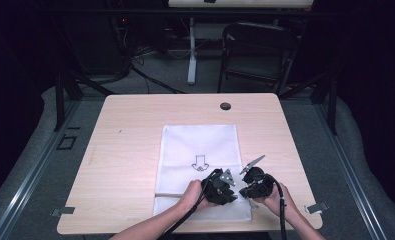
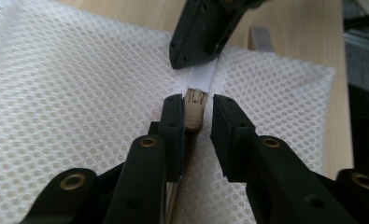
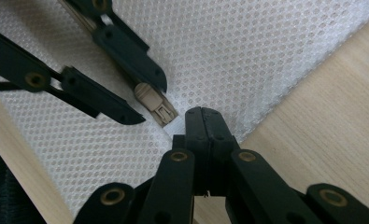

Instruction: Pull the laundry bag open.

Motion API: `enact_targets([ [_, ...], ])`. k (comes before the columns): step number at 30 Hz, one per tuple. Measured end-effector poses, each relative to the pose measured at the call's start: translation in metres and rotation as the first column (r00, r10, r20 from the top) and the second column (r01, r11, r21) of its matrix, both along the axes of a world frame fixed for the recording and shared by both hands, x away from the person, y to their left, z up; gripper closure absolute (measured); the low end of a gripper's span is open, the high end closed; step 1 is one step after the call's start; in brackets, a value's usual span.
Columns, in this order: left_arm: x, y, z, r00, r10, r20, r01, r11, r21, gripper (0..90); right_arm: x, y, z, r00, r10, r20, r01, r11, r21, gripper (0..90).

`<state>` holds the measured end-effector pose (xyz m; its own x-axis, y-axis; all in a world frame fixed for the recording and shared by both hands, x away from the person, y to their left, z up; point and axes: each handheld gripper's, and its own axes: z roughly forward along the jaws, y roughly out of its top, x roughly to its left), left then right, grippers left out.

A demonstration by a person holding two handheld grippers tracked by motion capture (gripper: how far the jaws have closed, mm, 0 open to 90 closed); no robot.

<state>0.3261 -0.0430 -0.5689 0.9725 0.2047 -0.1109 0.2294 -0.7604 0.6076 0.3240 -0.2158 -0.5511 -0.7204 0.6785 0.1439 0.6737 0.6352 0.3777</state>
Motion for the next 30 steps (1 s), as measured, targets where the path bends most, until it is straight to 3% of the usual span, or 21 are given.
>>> enact_targets([
  [1,0.0007,0.0001,0.0006,1.0,-0.002,-0.001,0.002,1.0,0.009,78.3,0.0,-0.0002,0.0,1.0,0.0,-0.002,0.0,1.0,0.004,90.0],
  [3,0.0037,0.0019,-0.0015,0.9997,-0.005,-0.026,0.004,0.9997,-0.022,80.1,-0.0002,0.0,-0.0003,1.0,-0.005,0.0,0.005,1.0,0.011,90.0],
  [4,0.0044,0.0027,-0.0008,0.9995,0.001,-0.03,-0.002,1.0,-0.01,80.4,-0.0001,0.0,0.0009,1.0,0.004,0.002,-0.004,1.0,-0.002,90.0],
  [5,0.0044,0.0026,-0.0016,0.9993,-0.001,-0.038,0.0,0.9997,-0.023,80.5,-0.0016,0.0009,0.002,0.9998,-0.018,0.007,0.017,1.0,0.014,90.0],
  [8,0.0034,0.0017,-0.0015,0.9998,-0.002,-0.022,0.001,0.9998,-0.022,81.0,-0.0013,-0.0011,0.0063,1.0,0.004,0.007,-0.004,1.0,0.014,90.0],
  [9,0.0035,0.0018,-0.0015,0.9997,-0.002,-0.024,0.001,0.9997,-0.023,81.1,-0.002,-0.0005,0.0063,1.0,0.006,-0.004,-0.006,0.999,0.033,90.0],
  [12,0.0036,0.0018,-0.0015,0.9998,-0.002,-0.021,0.001,0.9997,-0.025,81.3,-0.0027,0.0021,0.0036,0.9995,0.013,-0.029,-0.013,1.0,0.02,90.0],
  [13,0.003,0.0018,-0.0011,0.9998,-0.002,-0.021,0.002,0.9998,-0.019,81.4,-0.0032,0.0032,0.0008,0.9999,0.003,-0.017,-0.003,1.0,0.024,90.0],
  [18,0.003,0.0021,-0.0005,0.9998,-0.005,-0.021,0.005,0.9998,-0.018,81.6,-0.0028,0.0045,-0.0018,0.9992,-0.008,-0.04,0.01,0.999,0.041,90.0],
  [21,0.0033,0.0022,-0.0003,0.9998,-0.007,-0.017,0.007,0.9998,-0.019,81.7,-0.0024,0.0032,-0.0015,0.9991,-0.005,-0.043,0.006,1.0,0.023,90.0],
  [30,0.0037,0.0027,0.0007,0.9996,-0.015,-0.022,0.014,0.9998,-0.016,81.7,-0.0025,0.0025,-0.0022,0.9991,-0.006,-0.043,0.007,1.0,0.029,90.0],
])
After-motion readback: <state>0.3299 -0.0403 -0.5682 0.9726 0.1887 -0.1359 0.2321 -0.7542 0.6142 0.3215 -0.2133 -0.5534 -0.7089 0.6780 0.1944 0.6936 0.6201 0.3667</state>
